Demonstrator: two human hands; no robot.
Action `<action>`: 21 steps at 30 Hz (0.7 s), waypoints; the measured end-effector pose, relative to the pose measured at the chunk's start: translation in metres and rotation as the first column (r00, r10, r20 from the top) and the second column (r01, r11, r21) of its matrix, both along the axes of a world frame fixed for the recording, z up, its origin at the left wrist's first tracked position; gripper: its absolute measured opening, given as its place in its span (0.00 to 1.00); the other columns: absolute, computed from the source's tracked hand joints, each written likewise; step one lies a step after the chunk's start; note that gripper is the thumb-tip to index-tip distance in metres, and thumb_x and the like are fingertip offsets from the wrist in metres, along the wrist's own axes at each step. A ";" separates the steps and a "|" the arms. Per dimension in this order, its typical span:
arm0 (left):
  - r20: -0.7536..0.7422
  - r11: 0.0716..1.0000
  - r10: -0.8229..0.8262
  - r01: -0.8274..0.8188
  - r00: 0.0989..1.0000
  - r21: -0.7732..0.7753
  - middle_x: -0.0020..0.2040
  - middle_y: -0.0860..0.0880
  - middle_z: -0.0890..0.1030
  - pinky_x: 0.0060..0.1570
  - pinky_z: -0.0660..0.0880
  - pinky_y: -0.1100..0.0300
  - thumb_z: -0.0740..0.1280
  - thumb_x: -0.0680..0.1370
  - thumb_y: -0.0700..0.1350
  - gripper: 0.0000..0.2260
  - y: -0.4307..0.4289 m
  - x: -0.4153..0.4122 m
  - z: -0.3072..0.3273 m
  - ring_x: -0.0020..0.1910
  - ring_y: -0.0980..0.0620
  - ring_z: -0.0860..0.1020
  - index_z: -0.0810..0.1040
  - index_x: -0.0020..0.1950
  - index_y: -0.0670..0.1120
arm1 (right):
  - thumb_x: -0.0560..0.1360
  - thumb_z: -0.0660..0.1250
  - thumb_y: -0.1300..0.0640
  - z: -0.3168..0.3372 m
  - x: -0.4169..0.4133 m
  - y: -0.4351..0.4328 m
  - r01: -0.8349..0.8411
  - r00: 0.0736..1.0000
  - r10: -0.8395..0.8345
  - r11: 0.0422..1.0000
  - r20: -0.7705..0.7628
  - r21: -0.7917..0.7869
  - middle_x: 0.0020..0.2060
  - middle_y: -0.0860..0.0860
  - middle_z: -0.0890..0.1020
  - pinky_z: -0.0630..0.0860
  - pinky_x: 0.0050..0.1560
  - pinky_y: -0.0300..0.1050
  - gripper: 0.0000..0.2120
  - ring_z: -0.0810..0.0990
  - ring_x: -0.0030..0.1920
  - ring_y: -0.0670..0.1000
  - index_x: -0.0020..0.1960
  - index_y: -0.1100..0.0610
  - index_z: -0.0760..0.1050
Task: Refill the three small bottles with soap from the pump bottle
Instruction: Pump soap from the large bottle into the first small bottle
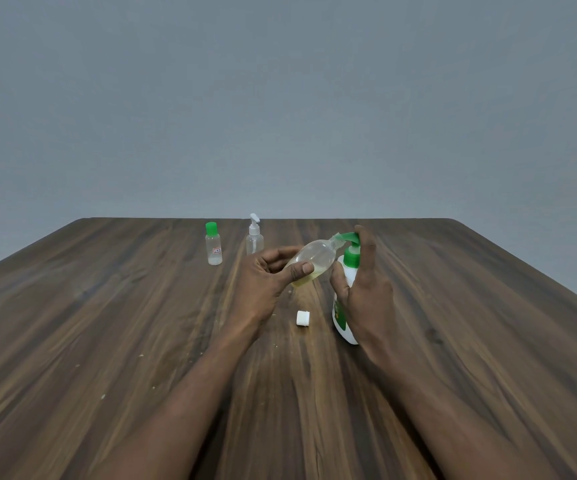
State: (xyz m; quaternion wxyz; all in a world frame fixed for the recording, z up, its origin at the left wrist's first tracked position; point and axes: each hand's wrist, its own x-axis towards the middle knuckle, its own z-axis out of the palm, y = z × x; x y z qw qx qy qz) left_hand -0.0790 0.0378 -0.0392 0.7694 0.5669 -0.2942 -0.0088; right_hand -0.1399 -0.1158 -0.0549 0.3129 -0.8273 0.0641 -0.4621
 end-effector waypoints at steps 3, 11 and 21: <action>0.000 1.000 -0.002 0.002 1.000 0.001 0.51 0.49 0.88 0.47 0.81 0.63 0.81 0.68 0.49 0.13 0.002 0.001 -0.001 0.52 0.50 0.86 0.88 0.52 0.53 | 0.80 0.65 0.50 0.002 -0.001 0.001 -0.011 1.000 0.011 1.000 0.000 0.017 0.53 0.54 0.82 0.70 0.42 0.43 0.27 0.82 0.45 0.56 0.76 0.53 0.61; 0.005 1.000 -0.011 0.011 1.000 -0.015 0.52 0.47 0.88 0.48 0.81 0.61 0.80 0.67 0.50 0.16 0.002 0.001 0.001 0.53 0.49 0.86 0.87 0.54 0.51 | 0.80 0.66 0.49 0.002 -0.002 0.004 0.000 1.000 -0.001 1.000 0.029 0.022 0.51 0.49 0.79 0.70 0.41 0.42 0.30 0.76 0.40 0.48 0.78 0.48 0.57; 0.002 1.000 -0.020 0.020 1.000 -0.024 0.52 0.47 0.88 0.48 0.81 0.62 0.80 0.67 0.51 0.15 0.002 -0.001 0.002 0.53 0.49 0.86 0.87 0.53 0.52 | 0.81 0.65 0.49 0.002 -0.003 0.002 -0.028 1.000 0.027 0.999 0.012 0.026 0.57 0.52 0.81 0.71 0.46 0.42 0.29 0.81 0.51 0.52 0.77 0.48 0.57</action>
